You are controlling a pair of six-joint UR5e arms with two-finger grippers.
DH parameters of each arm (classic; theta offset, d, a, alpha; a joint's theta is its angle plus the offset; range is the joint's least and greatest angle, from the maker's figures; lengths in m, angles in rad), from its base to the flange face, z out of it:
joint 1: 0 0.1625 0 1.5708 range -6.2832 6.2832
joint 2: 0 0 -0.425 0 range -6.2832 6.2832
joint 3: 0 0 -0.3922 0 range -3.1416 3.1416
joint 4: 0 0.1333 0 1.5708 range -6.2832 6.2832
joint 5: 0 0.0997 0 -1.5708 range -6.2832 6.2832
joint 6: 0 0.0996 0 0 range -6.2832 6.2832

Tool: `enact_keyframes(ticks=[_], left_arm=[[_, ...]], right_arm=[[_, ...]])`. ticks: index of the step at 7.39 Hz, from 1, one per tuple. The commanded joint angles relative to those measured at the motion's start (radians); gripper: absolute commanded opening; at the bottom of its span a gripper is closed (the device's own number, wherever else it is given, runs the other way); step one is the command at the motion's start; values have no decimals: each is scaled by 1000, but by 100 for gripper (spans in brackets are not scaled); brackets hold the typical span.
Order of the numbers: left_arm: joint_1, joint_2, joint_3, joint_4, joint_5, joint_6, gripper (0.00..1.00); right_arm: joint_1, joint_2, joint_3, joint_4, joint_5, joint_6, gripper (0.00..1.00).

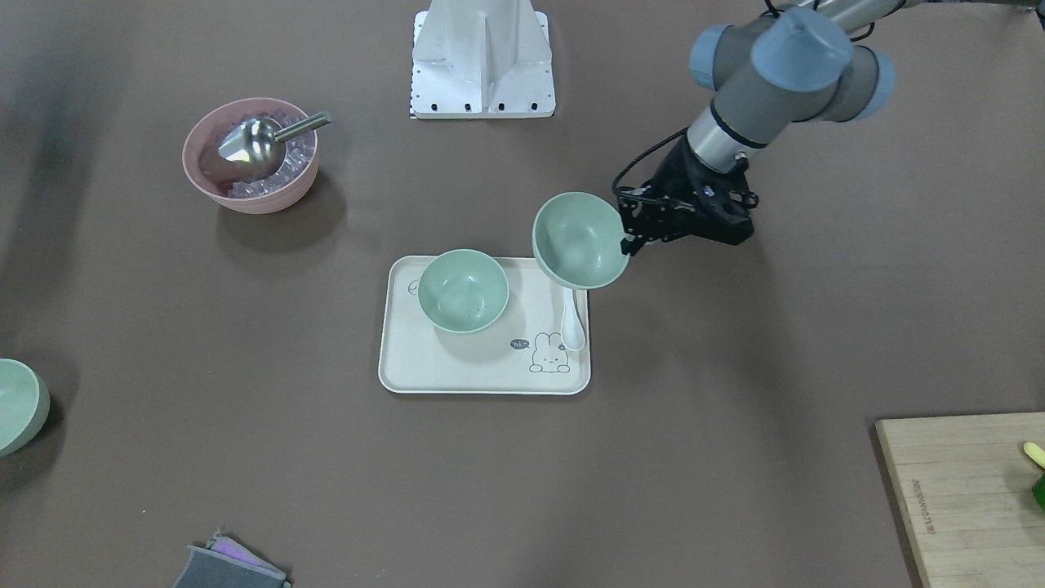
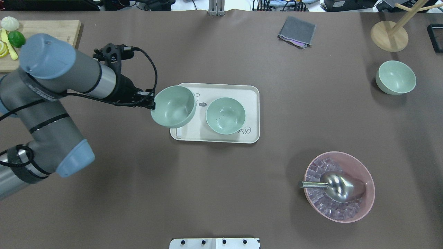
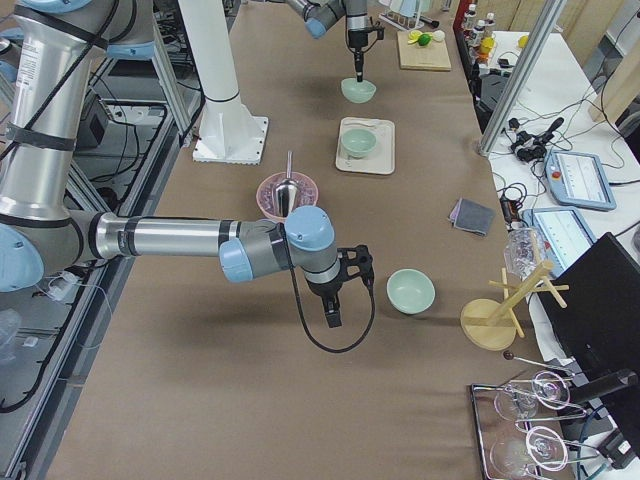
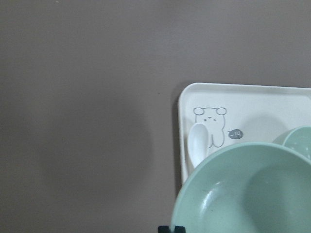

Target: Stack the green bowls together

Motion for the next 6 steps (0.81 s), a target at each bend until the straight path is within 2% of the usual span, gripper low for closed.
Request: enact_keyframes(ticks=[1,4,6], left_arm=[[97,-121,15,124,105,-77,0],[153,-291,200,124,206,-145,0],[171,-319,270,120,244,-167,0]], right_arm=[[0,0,-3,-1,0,0,100],[1,0,-3,-1,0,0,100],[1,0,-3,-1,0,0,100]])
